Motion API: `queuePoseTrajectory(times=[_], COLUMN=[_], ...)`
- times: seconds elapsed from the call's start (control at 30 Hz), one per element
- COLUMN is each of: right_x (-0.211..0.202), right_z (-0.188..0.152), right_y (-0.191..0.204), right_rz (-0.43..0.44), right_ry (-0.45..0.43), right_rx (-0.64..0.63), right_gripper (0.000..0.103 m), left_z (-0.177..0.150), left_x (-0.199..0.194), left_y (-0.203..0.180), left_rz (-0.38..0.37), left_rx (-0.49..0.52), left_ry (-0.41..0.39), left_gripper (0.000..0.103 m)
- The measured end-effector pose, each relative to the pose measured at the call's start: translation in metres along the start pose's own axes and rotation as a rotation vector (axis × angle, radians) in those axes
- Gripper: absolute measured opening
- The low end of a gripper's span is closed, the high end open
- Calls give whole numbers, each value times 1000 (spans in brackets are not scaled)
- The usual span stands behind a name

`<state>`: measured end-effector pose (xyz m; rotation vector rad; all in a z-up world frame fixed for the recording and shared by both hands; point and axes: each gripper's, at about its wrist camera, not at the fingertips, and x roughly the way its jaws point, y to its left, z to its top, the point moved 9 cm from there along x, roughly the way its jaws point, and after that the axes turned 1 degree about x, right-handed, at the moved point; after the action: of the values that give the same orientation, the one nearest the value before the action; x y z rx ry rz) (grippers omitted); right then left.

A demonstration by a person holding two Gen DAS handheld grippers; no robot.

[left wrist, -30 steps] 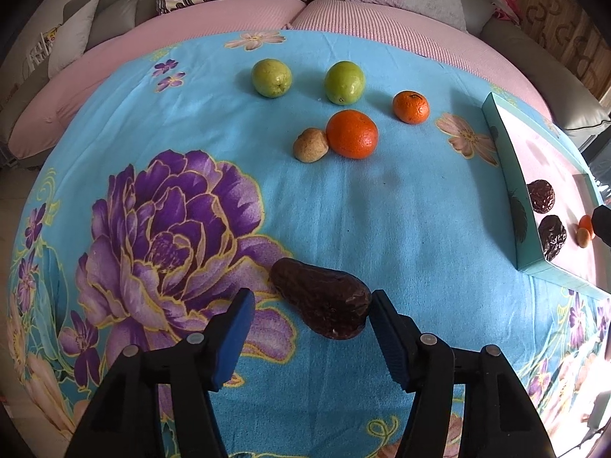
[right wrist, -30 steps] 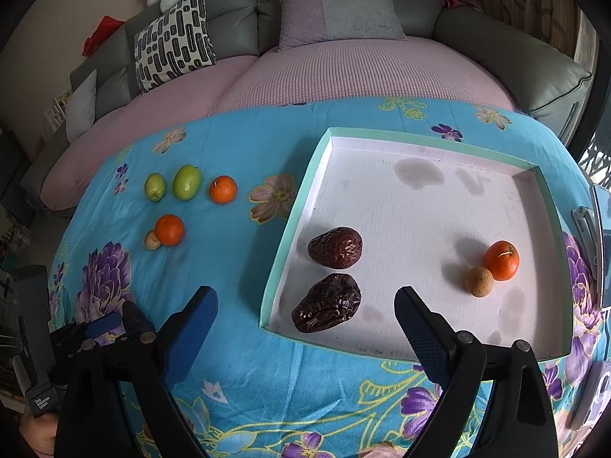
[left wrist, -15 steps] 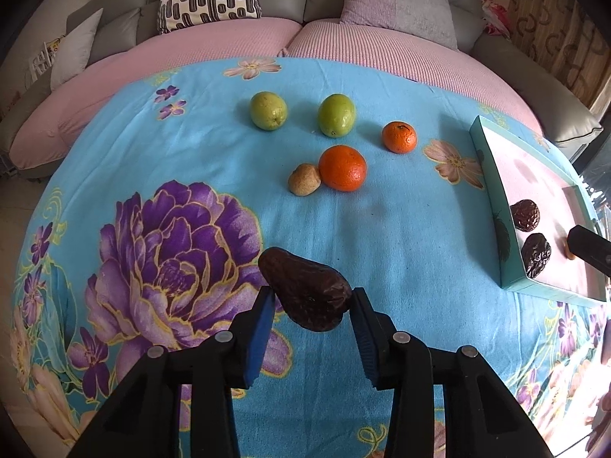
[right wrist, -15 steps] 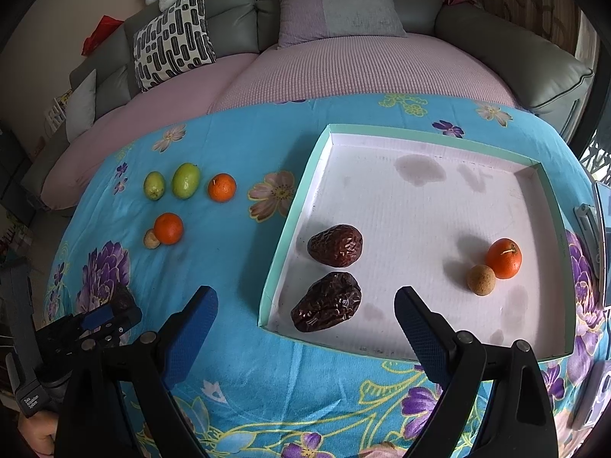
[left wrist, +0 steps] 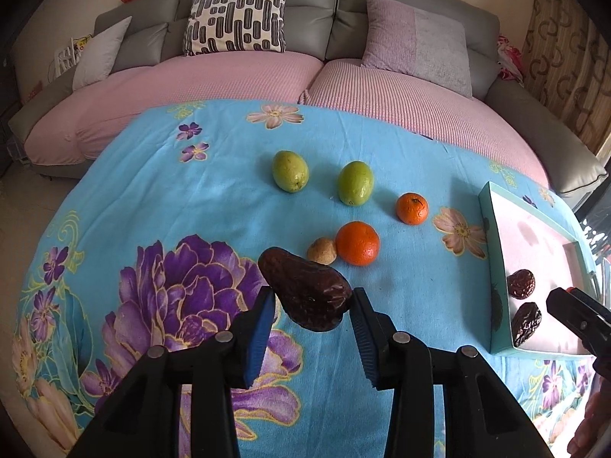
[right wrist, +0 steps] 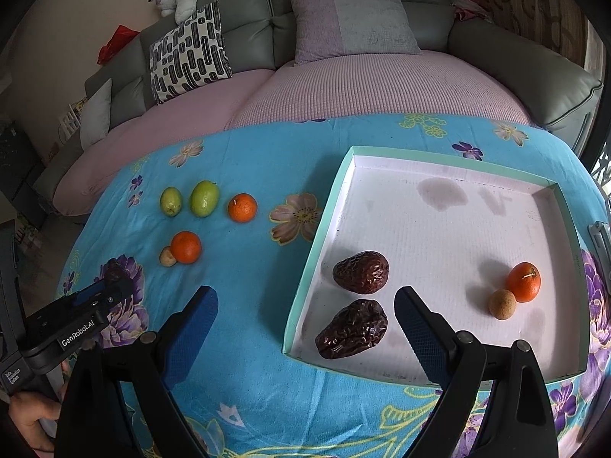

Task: Organize fruits
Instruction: 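Grasp the large tangerine with the right tool while the left tool holds the date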

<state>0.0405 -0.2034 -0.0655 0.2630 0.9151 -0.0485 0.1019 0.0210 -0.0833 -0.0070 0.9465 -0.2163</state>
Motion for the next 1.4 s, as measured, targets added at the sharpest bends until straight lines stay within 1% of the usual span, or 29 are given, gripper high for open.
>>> queuePoseTrajectory(times=[0.1,0.33,0.4,0.43,0.47,0.5,0.53,0.6,0.63,0.77,0.83,0.93,1.0,1.2,1.3,1.33,1.4], right_x=[2,25,31,34,38,42,47,57,63,81,90,104,113,130,133,134,134], right_z=[11,30,36,39,40,40,39,36,34,28,28,23,19,7,5,4,4], right_y=[13,44,57,66,73,80,88,100,106,126,133,137,137,136,137,138,139], right_rz=[45,94,119,132,142,156,174,205,214,216,203,208,196,197,205,208,212], right_ry=[-55,-98,-113,-124,-127,-125,-121,-99,-85,-53,-43,-11,9,56,62,66,63], right_rx=[-7,-53,-81,-99,-115,-128,-137,-147,-154,-203,-225,-225,-232,-225,-225,-225,-220], right_gripper=[94,92,81,78,78,74,68,62,60,57,51,49,49,48,44,41,40], left_z=[12,40,49,53,57,60,63,68,71,69,65,60,58,55,54,54,54], left_x=[3,16,18,19,21,22,23,26,27,36,42,49,52,57,55,55,53], left_y=[5,30,36,39,42,44,47,52,54,61,65,69,72,79,80,81,80], left_rz=[7,50,67,69,69,69,71,77,76,92,92,87,84,74,71,70,67], left_rx=[-23,-117,-127,-133,-142,-150,-157,-168,-174,-187,-194,-209,-216,-236,-242,-244,-244], left_ry=[-20,-40,-48,-51,-54,-56,-60,-63,-65,-53,-37,-17,-7,5,4,3,-1], left_gripper=[43,43,43,43,43,43,43,43,43,43,43,43,43,43,43,43,43])
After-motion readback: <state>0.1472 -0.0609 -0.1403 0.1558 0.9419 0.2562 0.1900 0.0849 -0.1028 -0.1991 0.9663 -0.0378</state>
